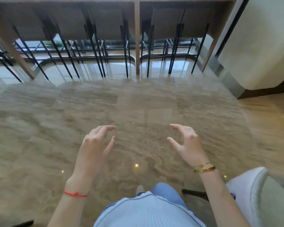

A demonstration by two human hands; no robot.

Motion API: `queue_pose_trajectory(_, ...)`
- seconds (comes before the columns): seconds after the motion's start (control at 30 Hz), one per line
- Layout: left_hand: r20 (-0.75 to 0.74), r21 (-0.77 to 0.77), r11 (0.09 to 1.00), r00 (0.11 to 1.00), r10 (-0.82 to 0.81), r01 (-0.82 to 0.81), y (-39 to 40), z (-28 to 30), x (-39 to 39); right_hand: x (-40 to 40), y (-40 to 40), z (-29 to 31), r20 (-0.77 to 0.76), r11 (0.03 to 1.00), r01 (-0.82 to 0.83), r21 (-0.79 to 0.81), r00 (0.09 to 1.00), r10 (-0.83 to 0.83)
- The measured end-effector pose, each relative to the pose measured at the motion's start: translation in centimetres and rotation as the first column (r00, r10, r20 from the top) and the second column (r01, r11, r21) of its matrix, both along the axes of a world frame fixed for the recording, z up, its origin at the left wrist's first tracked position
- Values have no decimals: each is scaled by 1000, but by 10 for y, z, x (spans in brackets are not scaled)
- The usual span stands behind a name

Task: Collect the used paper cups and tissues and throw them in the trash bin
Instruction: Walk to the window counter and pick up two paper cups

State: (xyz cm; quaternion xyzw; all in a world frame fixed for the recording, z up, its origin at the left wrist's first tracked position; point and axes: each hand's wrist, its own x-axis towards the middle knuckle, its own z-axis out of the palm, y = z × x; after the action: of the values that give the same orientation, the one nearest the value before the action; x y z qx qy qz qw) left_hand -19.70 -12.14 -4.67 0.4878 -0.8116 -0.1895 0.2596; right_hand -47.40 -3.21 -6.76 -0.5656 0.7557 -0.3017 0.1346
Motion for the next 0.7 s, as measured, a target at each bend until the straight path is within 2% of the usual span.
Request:
queue_pose_trajectory(0.47, 3, 40, 999, 1000, 11, -11, -231, -15, -81, -82, -239, -27, 38, 1000, -12, 21, 999, 11)
queue_pose_trajectory(0.7, -29, 8, 997, 997, 76, -76, -398, -1, -147, -156, -427, -11, 37, 996, -82, -35, 996, 84)
